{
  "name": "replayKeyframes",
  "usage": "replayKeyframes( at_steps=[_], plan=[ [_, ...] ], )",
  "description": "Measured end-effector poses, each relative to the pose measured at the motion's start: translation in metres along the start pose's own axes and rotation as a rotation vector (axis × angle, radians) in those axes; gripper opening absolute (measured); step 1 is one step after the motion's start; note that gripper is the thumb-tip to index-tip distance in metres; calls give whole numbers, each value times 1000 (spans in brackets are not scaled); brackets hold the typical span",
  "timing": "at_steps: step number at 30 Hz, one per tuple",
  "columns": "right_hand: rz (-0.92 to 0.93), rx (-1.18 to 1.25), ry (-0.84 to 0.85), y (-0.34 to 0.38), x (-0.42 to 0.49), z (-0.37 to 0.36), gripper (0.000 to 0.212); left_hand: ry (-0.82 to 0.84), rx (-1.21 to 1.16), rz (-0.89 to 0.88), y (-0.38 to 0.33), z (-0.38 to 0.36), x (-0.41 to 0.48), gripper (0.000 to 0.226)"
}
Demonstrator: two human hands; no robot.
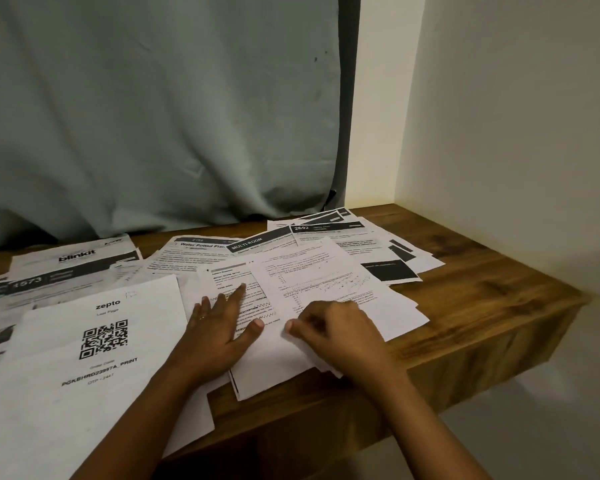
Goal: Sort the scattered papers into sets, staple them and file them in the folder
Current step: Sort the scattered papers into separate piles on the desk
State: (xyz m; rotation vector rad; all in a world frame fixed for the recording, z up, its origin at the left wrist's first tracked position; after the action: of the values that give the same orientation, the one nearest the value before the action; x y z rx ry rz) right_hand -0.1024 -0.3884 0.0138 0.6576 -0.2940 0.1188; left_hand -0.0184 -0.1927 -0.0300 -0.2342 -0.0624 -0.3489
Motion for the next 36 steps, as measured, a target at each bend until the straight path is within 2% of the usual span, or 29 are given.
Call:
replayKeyframes(
  at_steps=[2,5,7,9,15,23,30,32,36],
  plan=[
    [-55,67,-129,-17,13,13,41,17,42,-13,1,-1,1,87],
    [-209,-82,-324,-62,34,31,51,23,66,-16,2,-2,1,88],
    [-367,-196,-338,-91,38,32,63,28,82,-13,2,-3,2,88],
    [-450,-180,-331,-108,36,27,67,35,108,-9,3,-5,4,88],
    [-412,-147,-364,-113,37,20,51,33,114,-14,4,-3,2,98],
    [-355,-146,-408,-113,40,20,45,45,71,-1,0,1,-3,73],
    [-260,-205,-533,-93,31,29,34,54,64,0,-4,7,-6,73],
    [-271,-139,-565,-94,31,37,30,45,14,0,-13,8,-6,77],
    [-291,276,-606,-88,43,34,24,-68,-232,51,-11,18,-13,87]
  ],
)
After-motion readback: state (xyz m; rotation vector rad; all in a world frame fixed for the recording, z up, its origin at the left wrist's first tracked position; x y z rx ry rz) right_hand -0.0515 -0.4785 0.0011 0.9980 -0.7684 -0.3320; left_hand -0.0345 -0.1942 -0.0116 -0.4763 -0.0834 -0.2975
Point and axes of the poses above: each hand's wrist, its own x-axis towards the middle knuckle, its own z-axis out of the back of the hand, y = z × x, the point moved 2 cm from there along x, towards the middle knuckle, and after that the axes turned 9 degrees about x, right-handed, at the moved point
